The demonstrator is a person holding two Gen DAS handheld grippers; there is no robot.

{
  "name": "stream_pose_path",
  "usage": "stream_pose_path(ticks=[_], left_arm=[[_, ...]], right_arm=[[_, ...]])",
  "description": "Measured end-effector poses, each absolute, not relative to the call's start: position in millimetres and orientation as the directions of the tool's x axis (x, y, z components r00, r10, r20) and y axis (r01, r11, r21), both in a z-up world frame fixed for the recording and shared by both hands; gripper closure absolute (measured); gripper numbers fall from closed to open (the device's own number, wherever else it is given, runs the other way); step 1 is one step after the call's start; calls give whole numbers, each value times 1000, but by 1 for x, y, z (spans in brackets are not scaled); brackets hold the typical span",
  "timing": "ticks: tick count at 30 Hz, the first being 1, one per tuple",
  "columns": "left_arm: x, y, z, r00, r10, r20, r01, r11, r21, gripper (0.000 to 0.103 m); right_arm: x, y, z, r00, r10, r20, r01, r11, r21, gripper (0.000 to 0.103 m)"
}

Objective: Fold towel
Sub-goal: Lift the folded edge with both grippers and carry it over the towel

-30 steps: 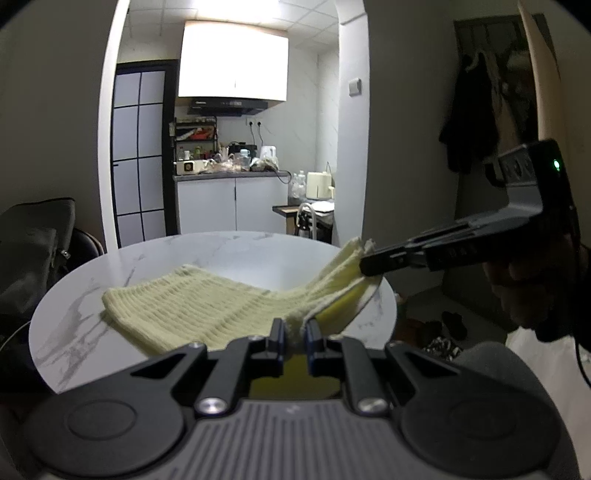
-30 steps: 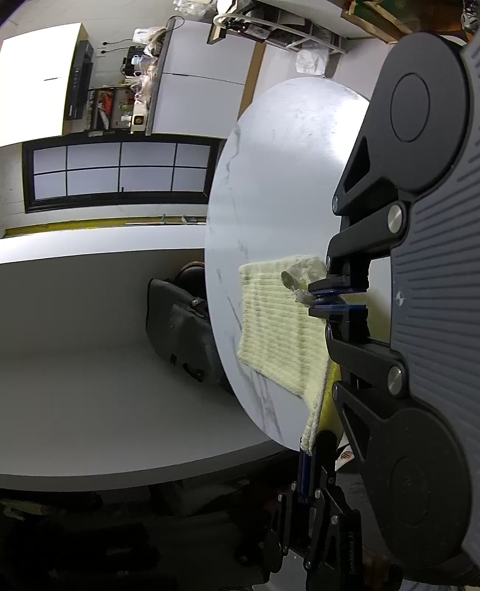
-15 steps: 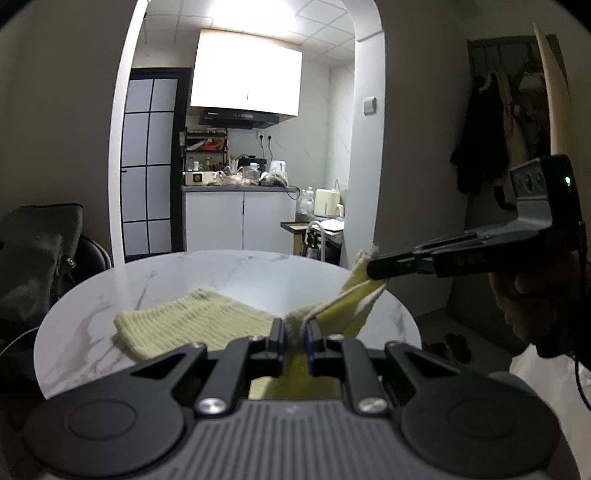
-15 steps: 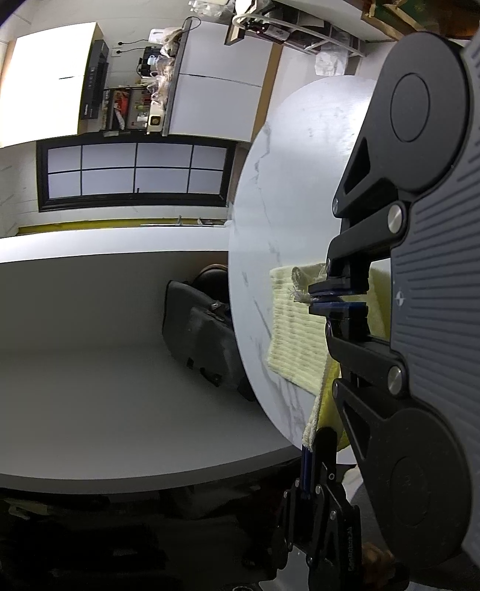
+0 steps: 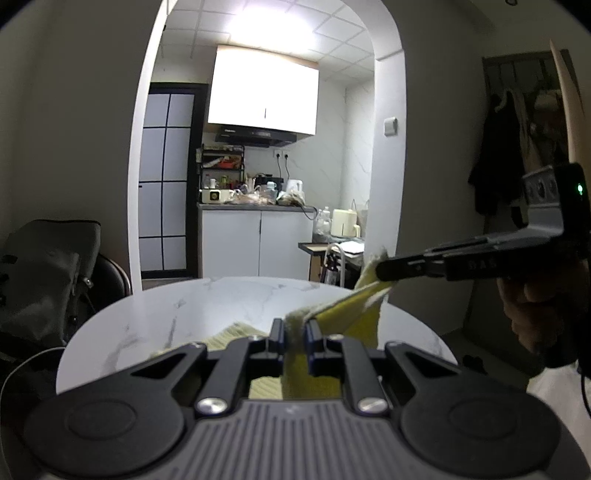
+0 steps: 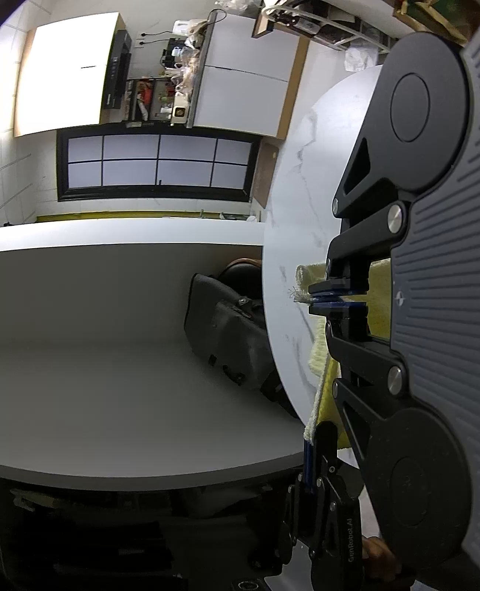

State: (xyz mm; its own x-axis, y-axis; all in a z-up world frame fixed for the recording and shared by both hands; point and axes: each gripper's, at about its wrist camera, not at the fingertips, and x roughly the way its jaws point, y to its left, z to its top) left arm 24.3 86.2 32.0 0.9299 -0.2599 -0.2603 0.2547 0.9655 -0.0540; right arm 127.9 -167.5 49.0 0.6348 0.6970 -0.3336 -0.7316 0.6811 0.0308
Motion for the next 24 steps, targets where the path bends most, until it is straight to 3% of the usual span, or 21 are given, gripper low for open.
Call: stream_pose_path(ticks=[24], left_arm=[[78,136,11,942,-215,-256,187,974,-131,91]], right_arm=[[182,-105,42,629,694,-350,-739,674,7,99]])
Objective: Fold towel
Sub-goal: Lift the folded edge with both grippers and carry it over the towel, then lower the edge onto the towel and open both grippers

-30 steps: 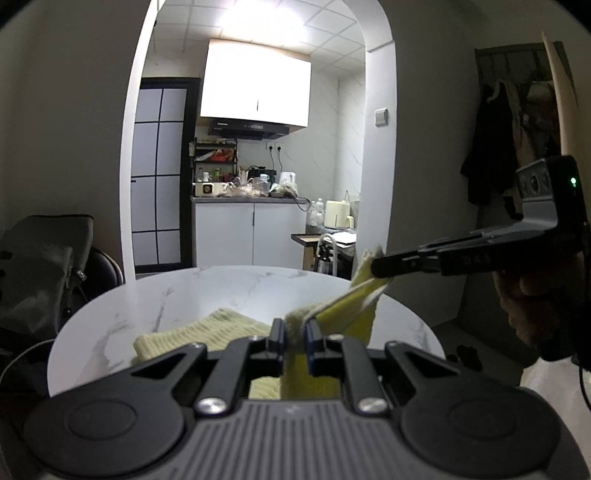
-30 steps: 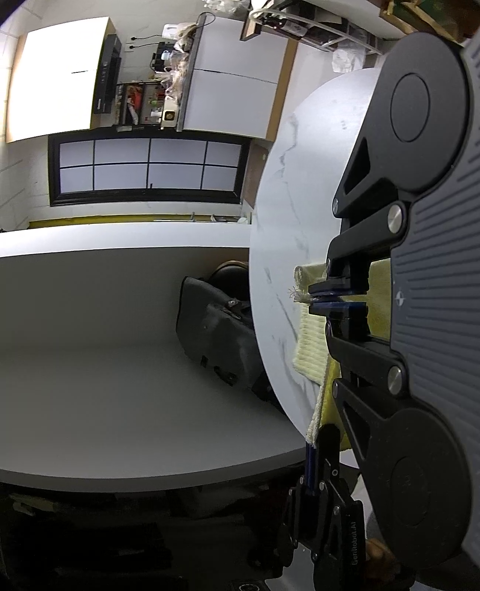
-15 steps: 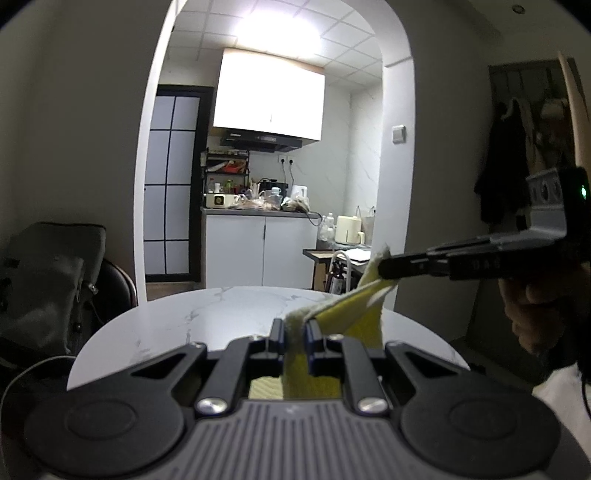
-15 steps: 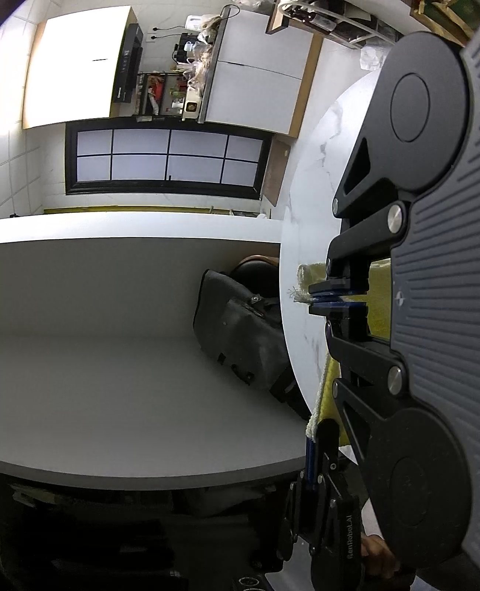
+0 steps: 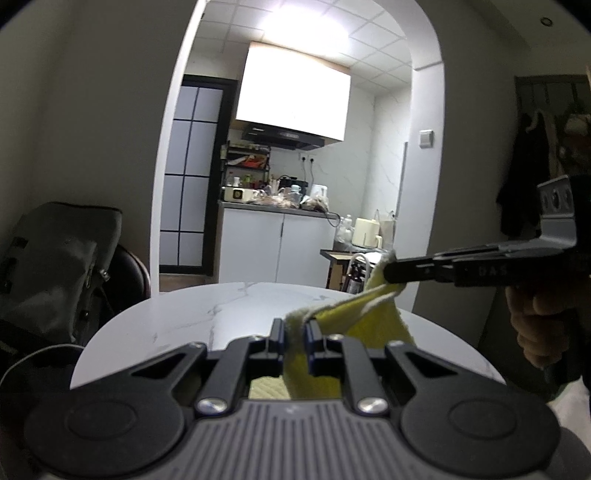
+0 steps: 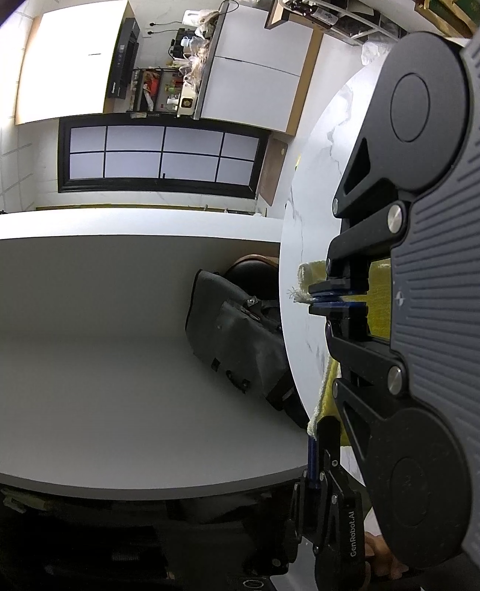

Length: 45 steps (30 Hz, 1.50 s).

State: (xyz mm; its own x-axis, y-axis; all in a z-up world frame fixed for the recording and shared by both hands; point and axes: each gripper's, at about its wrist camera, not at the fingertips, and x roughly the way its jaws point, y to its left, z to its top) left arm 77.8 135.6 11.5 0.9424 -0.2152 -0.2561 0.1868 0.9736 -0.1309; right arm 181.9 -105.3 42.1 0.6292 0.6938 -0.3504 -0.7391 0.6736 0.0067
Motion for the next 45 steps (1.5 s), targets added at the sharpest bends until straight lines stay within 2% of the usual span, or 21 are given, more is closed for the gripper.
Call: stream_pose_path(ticks=[16,45], left_arm=[[101,151,-6,931,-186,-313,135,975,-178,91],[135,161,-27,898,-137,-419,64,981,-183,90]], right_arm=[[205,-88,19,614,684,-394,-735,678,33,99],[238,-72,-24,578,672,-462,-726,683,84,99]])
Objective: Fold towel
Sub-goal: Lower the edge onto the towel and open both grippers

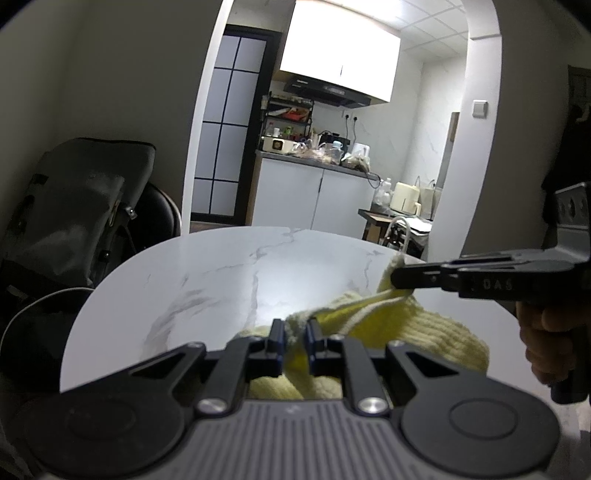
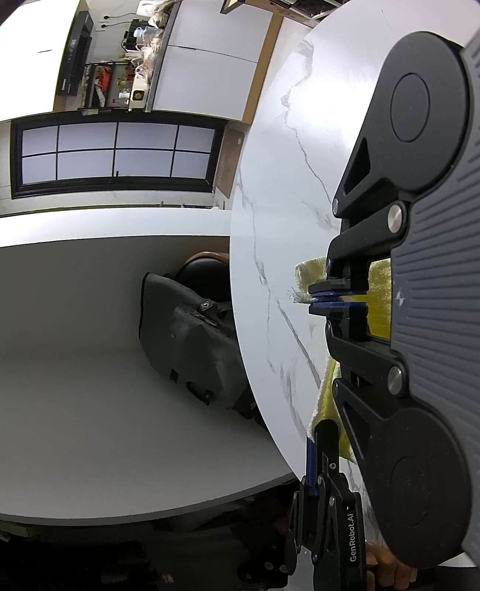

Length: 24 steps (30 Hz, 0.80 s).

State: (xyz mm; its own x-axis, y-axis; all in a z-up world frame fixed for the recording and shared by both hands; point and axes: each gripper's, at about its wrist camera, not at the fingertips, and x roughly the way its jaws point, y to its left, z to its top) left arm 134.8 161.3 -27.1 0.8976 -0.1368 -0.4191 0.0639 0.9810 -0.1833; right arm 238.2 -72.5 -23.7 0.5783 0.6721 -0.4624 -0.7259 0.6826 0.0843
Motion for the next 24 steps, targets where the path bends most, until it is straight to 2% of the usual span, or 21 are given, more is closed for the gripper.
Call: stream_pose_path(ticks=[3,9,12,14,16,18,24], left_arm=[[137,163,-27,893,-140,-427,57,978,-201,89],[142,166,-28,888,-130,-440,30,974,-226,80],[141,167,-28,893,-112,-435,13,975,-224,68],[139,168,-28,901,-93,-424,-3,975,-221,54],[137,169,-27,904,-86,-418,-11,975,-223,52],[135,170,-28,902,-89,-421,-11,973,-229,52],[127,173,-27,900,-83,-427,-25,970,-241,48]], right_arm=[[241,-71,-29,576,668,-472,-722,686,91,99],[244,-70,-32,588,651,-480,-705,703,91,96],[245,-71,-31,592,644,-485,-697,711,93,96],[245,-72,-30,596,639,-487,-692,716,93,95],[244,-74,-30,602,633,-486,-683,724,98,81],[243,-76,-29,613,624,-484,-669,736,103,72],[234,-81,-25,619,616,-488,-662,743,99,70]])
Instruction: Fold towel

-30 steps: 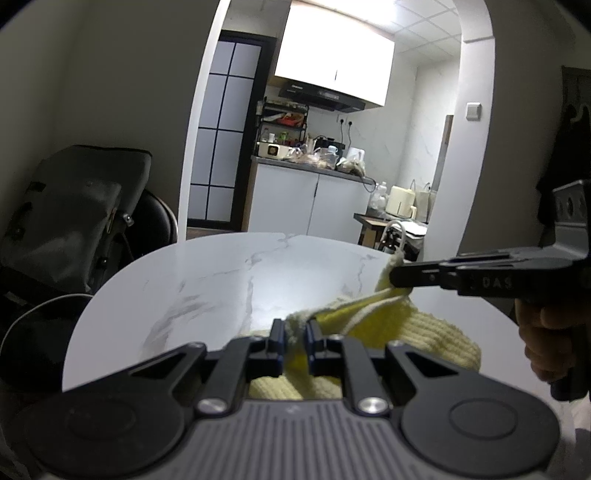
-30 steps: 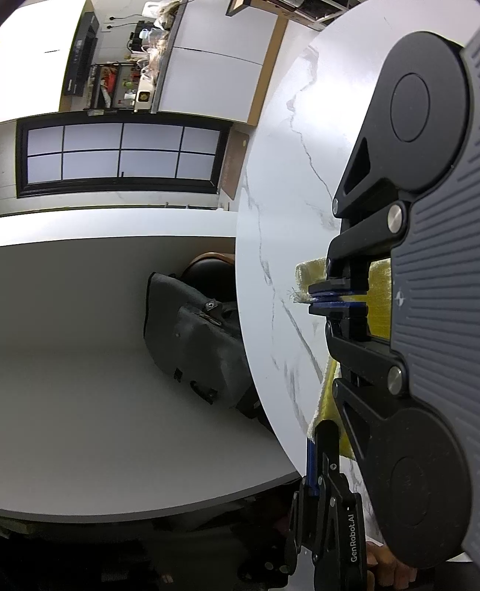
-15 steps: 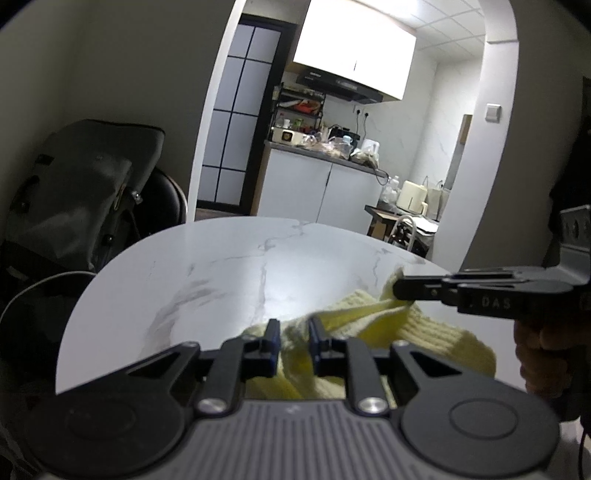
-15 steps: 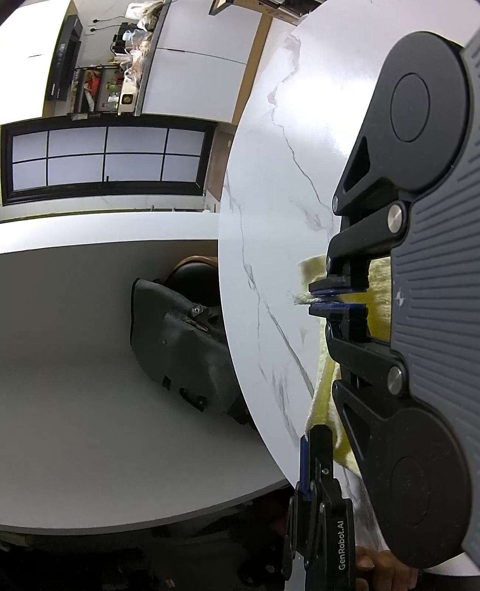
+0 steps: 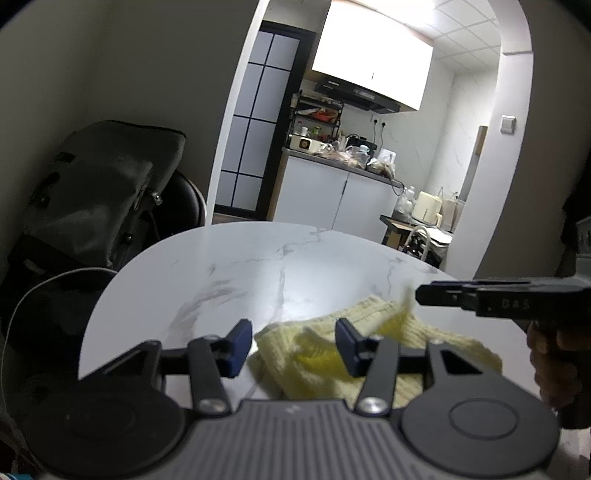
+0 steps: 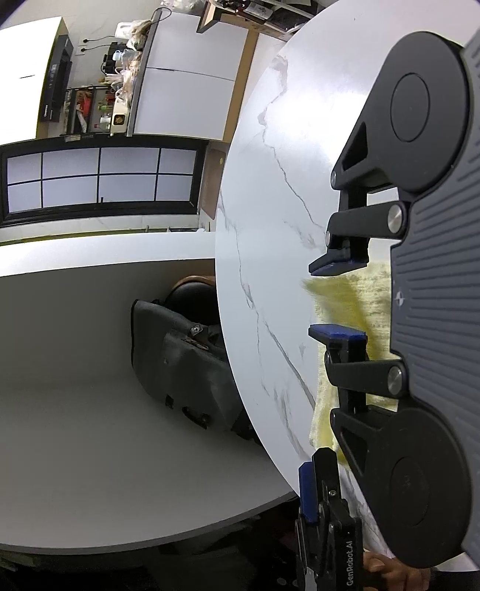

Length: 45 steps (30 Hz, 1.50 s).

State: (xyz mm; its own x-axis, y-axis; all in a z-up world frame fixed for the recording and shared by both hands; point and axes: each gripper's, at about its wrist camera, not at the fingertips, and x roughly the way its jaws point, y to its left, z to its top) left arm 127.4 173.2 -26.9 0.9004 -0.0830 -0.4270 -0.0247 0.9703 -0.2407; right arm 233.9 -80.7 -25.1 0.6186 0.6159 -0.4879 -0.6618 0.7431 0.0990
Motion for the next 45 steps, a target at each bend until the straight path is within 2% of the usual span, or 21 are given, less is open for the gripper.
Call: stream_pose_path(ticks=[11,16,23,28,39,45], left_arm=[[119,155,-19,909,-100,-406,15,978,-208,49],[121,144,-11,910,-143,-390,71,979,-193,54],[130,130,-11,889,-172,-425,106,979,-174,58],[146,131,-17,848,-175,-499,86,977,-196,58],[149,145,-27,837,-8,-547,-101,980,-170,57],[145,145,-33,828,-8,-560,-84,987,-138,54]], right_arm=[[213,-88,-26,602,615,-509,-672,734,93,70],[200,-92,-31,582,622,-523,-683,723,100,70],[181,-100,-38,554,625,-550,-704,704,92,70],[175,-101,-42,525,636,-566,-727,681,91,70],[173,-106,-54,506,639,-579,-740,666,89,69],[172,-107,-54,512,630,-583,-742,667,69,69]])
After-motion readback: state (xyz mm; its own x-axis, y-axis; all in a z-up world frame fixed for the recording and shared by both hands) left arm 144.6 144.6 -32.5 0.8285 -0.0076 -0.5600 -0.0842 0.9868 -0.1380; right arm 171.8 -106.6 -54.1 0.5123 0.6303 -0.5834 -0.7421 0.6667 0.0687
